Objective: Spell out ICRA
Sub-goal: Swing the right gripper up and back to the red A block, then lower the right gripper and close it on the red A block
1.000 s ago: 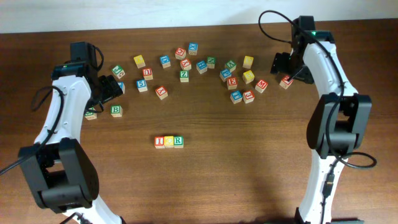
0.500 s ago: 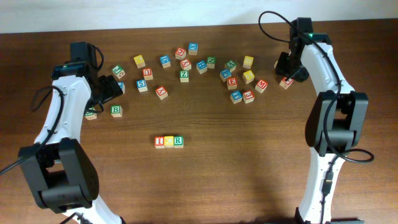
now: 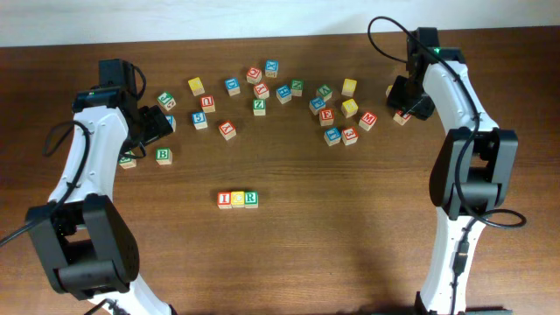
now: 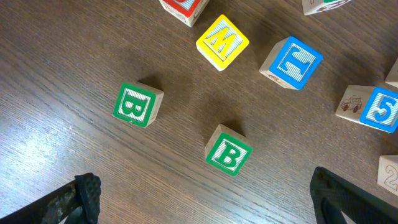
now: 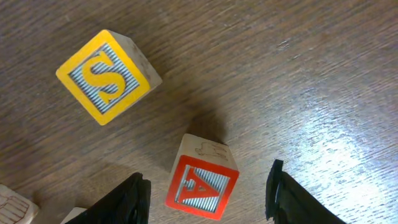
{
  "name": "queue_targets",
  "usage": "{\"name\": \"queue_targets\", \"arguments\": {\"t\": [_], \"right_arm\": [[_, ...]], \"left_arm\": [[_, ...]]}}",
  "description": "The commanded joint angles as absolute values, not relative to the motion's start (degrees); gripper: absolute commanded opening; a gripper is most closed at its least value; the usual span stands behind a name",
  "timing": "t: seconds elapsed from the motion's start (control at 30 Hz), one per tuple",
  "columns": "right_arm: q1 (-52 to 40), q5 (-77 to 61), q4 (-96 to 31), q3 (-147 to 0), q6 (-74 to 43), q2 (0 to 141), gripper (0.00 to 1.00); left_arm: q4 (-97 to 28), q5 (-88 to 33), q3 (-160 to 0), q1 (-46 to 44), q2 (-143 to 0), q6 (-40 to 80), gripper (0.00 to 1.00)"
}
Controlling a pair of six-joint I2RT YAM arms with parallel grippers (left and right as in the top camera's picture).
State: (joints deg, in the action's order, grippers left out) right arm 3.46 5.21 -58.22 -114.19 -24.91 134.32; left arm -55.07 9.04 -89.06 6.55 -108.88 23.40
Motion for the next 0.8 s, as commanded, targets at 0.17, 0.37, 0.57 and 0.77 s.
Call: {"name": "queue_targets", "arguments": {"t": [0.17, 0.37, 0.57, 0.77], "right_arm": [[3.84, 6.70, -57.12, -110.43, -26.11, 135.55, 0.52], [3.84, 6.72, -53.06, -108.90, -27.11, 135.52, 0.52], [3.86, 6.72, -52.93, -109.06, -27.14, 135.35, 0.43], [3.84, 6.70, -54.54, -111.26, -26.83, 134.69, 0.41]], "left_arm": [[-55.13, 9.02, -88.75, 6.66, -109.01, 23.27, 0.99], [-55.13, 9.02, -88.75, 6.66, -109.01, 23.27, 0.99], [-55.13, 9.02, -88.75, 6.66, -109.01, 23.27, 0.99], [-55.13, 9.04, -88.75, 6.66, -109.01, 23.27, 0.99]]}}
